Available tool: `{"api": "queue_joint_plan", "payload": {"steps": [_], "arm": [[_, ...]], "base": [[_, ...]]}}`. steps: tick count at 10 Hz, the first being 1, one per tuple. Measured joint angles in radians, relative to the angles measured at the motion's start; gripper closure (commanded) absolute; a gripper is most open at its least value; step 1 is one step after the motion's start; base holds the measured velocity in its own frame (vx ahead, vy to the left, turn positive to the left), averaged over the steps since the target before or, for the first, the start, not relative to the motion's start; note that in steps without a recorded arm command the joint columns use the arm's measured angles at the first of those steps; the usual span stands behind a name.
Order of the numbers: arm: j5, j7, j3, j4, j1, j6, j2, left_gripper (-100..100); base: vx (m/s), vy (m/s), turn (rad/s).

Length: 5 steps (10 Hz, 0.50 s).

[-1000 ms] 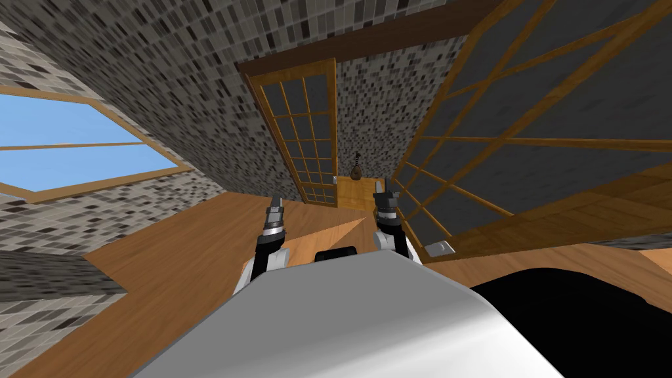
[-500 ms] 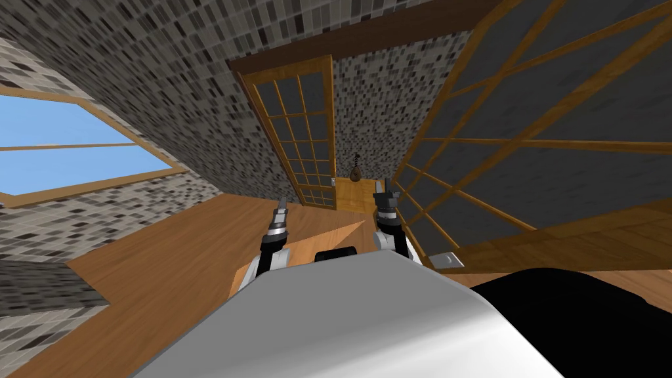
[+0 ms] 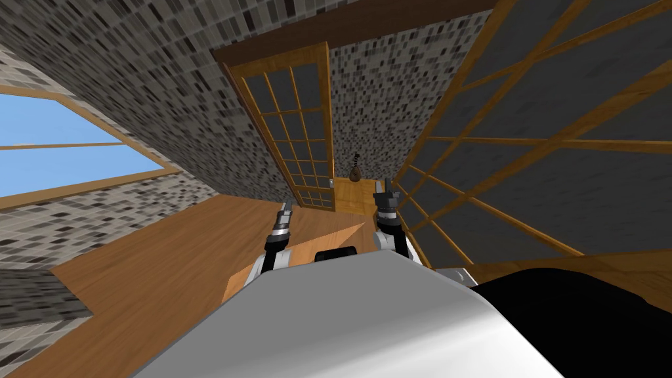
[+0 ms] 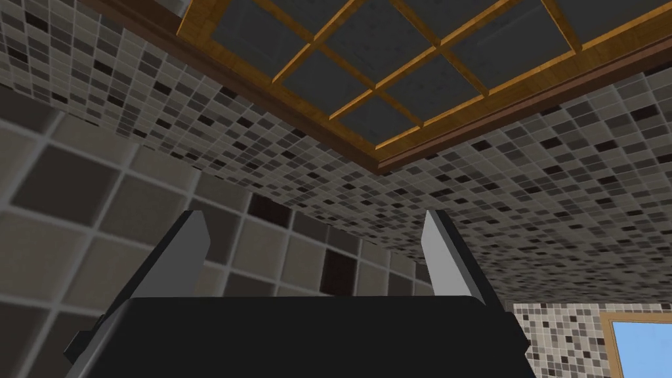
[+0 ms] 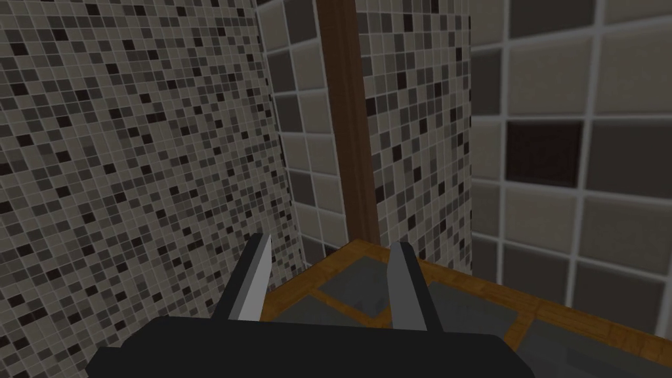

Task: Pull the door open

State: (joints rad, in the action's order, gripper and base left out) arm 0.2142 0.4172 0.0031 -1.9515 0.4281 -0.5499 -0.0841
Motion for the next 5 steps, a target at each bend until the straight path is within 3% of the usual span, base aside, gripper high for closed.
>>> {"api": "queue_joint_plan", "payload": {"steps": [5], "arm": [[0.046,0.08,0.014,0.122,-0.031,-0.044,-0.011,-100]], "base": [[0.121,-0.074,-0.006]]}}
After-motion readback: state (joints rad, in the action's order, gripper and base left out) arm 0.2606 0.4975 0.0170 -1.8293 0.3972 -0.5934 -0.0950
